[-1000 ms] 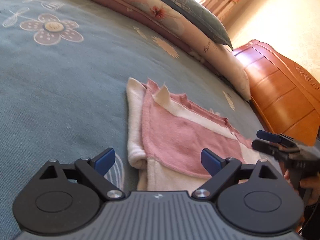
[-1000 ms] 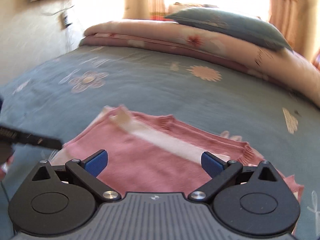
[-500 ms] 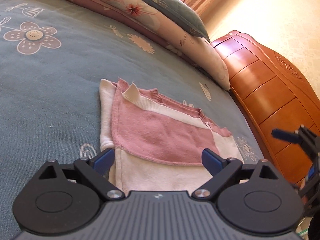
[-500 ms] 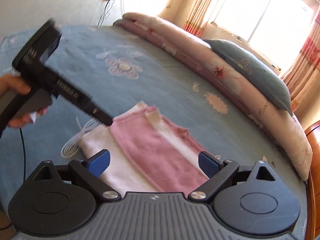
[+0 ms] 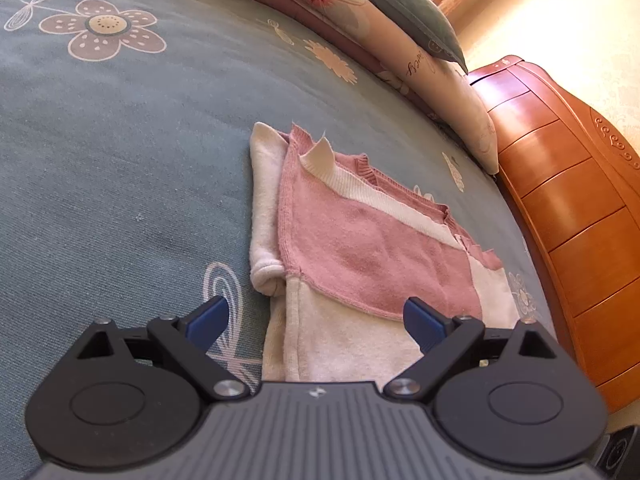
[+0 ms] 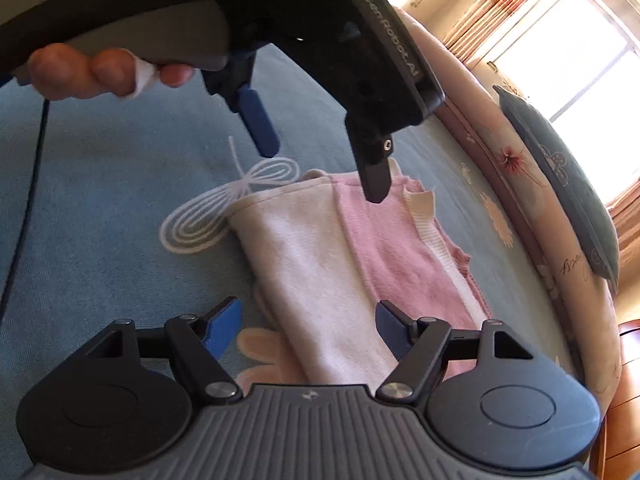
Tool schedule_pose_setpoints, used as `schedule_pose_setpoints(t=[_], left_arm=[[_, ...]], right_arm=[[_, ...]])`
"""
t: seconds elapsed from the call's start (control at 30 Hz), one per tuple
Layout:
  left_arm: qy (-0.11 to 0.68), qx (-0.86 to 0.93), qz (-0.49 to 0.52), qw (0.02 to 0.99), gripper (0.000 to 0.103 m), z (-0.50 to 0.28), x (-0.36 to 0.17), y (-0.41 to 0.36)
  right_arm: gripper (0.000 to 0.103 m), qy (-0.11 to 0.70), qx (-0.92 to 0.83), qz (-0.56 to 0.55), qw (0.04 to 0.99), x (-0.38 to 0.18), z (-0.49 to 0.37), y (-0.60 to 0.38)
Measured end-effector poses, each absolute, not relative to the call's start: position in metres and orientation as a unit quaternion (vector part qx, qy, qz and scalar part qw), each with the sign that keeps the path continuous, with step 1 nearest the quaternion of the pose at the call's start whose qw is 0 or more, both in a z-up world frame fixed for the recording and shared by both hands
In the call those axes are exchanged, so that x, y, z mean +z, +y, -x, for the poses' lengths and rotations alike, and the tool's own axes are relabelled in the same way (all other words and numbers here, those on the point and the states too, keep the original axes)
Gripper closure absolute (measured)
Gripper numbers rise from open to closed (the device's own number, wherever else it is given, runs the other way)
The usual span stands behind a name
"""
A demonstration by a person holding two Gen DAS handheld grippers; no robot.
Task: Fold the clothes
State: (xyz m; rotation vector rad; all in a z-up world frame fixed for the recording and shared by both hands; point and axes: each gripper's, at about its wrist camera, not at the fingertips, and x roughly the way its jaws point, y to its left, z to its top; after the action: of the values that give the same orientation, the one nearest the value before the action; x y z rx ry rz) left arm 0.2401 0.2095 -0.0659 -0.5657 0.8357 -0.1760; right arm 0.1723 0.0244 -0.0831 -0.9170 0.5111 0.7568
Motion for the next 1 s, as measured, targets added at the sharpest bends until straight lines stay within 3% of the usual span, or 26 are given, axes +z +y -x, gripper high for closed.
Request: schedule_pose_setpoints(t=[0.13,0.4,0.47,0.6,0.7,0.77,1.0], left_arm=[[0.347,-0.069,0.197,0.914,0.009,-0.224,-0.049,0.187],[0.312,-0.113,-0.057,0.942,0.008,-0.177,0.012,0.144],[0.294,-0.127,-0.113,0.941,0.002,-0.169,0.027,0.134],[0.269,-0.126,-0.264,0.917,0.002,-0.162,0.024,0.095],[0.258,-0.116,-0.385,0.878,0.015,-0.159,-0.002,0.064],[0.262,-0.121,-0.437,0.852,0.034,-0.156,-0.022,0.05],[0.277,-0.133,-0.534,0.788,0.047,-0.158,-0.082,0.033]], right_arm=[[0.025,0.259,0.336,0.387,0.819,-0.066,-0.17,-0.015],[0.025,0.286,0.275,0.359,0.845,-0.002,-0.16,-0.137],[0.025,0.27,0.265,0.367,0.85,0.011,-0.154,-0.159],[0.025,0.239,0.243,0.4,0.851,0.014,-0.146,-0.188],[0.026,0.24,0.224,0.421,0.846,-0.008,-0.146,-0.194],[0.03,0.237,0.219,0.443,0.836,-0.029,-0.147,-0.194],[0.037,0.235,0.203,0.519,0.796,-0.091,-0.167,-0.192]])
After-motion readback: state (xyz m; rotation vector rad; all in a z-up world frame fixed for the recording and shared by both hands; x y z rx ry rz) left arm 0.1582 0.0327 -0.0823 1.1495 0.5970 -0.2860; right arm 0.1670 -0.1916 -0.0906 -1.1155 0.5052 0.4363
